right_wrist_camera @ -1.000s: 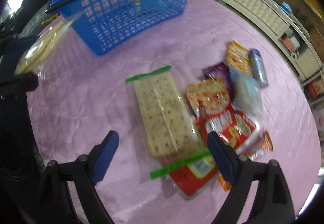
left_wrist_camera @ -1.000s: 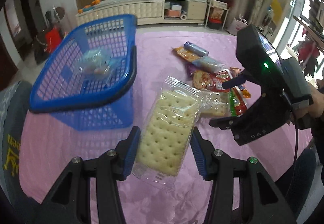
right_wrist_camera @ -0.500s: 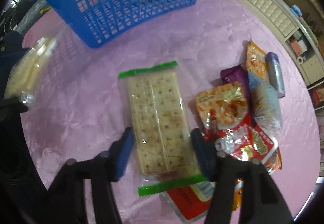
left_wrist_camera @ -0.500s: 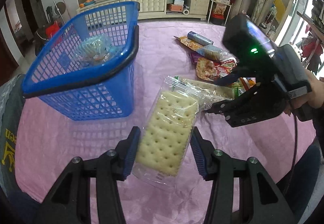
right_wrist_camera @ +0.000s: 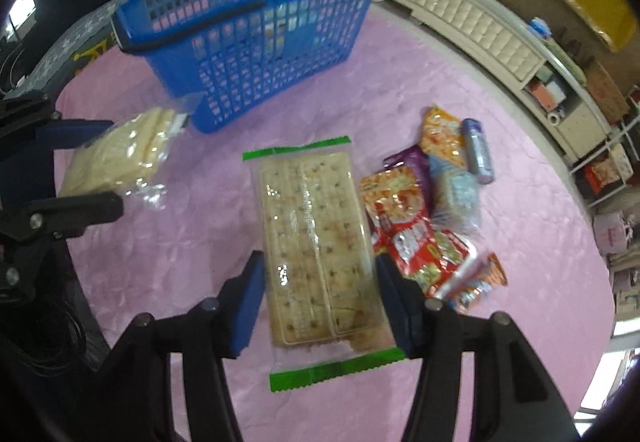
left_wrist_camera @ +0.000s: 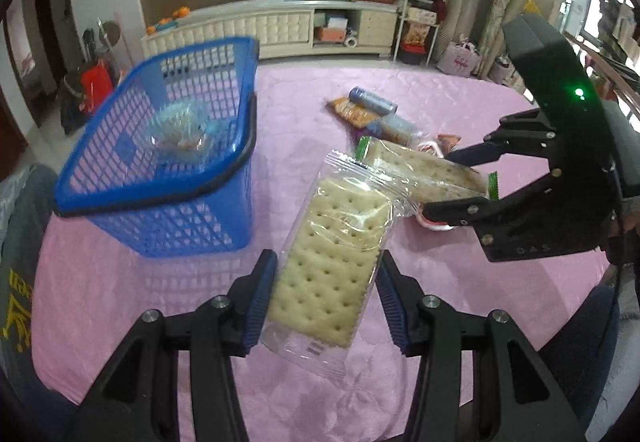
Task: Organize snacks
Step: 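Carry both cracker packs over the blue basket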
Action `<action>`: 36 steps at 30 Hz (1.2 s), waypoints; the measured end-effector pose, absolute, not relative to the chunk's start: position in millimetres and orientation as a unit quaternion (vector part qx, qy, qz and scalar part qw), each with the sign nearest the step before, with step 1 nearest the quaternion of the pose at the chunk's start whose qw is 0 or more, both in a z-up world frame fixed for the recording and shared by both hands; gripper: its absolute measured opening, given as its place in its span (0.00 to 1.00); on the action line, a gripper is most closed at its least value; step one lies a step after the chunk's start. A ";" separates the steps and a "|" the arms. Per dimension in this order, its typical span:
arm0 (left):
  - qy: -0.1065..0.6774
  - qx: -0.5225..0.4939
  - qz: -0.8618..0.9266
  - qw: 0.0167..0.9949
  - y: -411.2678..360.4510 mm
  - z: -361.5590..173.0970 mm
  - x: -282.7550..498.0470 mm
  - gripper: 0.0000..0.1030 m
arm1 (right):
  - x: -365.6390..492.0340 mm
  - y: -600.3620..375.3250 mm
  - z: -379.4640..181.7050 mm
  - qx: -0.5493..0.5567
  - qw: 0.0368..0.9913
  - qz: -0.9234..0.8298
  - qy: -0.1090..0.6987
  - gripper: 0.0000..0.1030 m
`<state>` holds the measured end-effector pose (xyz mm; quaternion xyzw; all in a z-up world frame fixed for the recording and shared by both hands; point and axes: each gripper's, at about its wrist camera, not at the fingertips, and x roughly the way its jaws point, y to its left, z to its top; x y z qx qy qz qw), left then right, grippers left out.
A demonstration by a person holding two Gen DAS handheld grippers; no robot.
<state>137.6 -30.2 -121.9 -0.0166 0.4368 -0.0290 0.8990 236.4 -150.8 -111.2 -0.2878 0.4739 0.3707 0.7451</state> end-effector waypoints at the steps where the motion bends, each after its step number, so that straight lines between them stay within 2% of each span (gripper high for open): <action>1: 0.433 -0.018 -0.033 0.901 -30.2 -117.7 136.6 0.46 | 229.1 -160.3 -103.2 -0.284 0.751 0.367 0.470 0.58; 17: 0.378 0.007 -0.072 0.923 -6.0 -40.9 141.9 0.46 | 226.9 -152.7 -13.3 -0.267 0.807 0.342 0.402 0.58; 27: 0.358 0.014 -0.052 0.932 38.3 -16.8 166.1 0.46 | 245.5 -124.4 13.5 -0.246 0.820 0.333 0.395 0.58; 36: 0.354 0.001 -0.016 0.935 94.5 -14.9 192.9 0.46 | 272.1 -74.4 11.9 -0.234 0.824 0.314 0.409 0.58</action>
